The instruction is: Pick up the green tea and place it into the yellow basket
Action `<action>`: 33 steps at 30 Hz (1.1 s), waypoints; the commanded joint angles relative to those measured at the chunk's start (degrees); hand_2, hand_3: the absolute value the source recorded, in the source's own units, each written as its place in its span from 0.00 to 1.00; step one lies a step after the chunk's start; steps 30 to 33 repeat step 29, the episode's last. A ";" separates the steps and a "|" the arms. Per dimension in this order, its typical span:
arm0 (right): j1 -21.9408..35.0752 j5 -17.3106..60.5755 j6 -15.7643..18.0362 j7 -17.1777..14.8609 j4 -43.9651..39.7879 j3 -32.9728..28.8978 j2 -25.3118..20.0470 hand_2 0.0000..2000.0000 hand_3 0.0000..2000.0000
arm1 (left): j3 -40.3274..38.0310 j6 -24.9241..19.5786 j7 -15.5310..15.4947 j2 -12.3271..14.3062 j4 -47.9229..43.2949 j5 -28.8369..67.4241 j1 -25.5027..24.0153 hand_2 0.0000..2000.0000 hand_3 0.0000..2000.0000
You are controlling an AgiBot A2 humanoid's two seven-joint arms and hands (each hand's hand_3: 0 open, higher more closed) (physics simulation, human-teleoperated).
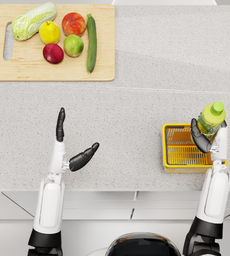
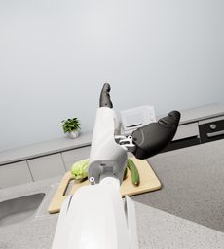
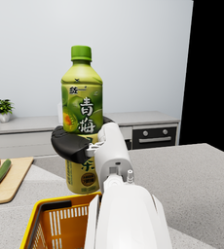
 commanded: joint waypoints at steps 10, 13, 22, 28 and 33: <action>6.91 -0.04 -5.88 15.76 7.15 2.79 2.00 0.00 0.00 | -3.73 0.00 0.00 3.77 9.33 0.00 16.84 0.00 0.00; 7.37 -0.04 -6.71 17.33 7.76 -0.04 2.19 0.00 0.00 | -7.40 0.00 0.00 3.79 10.98 -0.01 18.28 0.00 0.00; 4.93 -0.05 -7.17 18.20 6.07 0.14 1.83 0.00 0.00 | -11.33 0.00 0.00 4.13 10.00 -0.04 12.67 0.00 0.00; 4.69 -0.05 -7.19 18.24 5.68 0.60 1.80 0.00 0.00 | -11.96 0.00 0.00 4.20 9.99 -0.04 12.19 0.00 0.00; 4.68 -0.05 -7.19 18.25 5.66 0.62 1.80 0.00 0.00 | -11.99 0.00 0.00 4.20 9.99 -0.04 12.17 0.00 0.00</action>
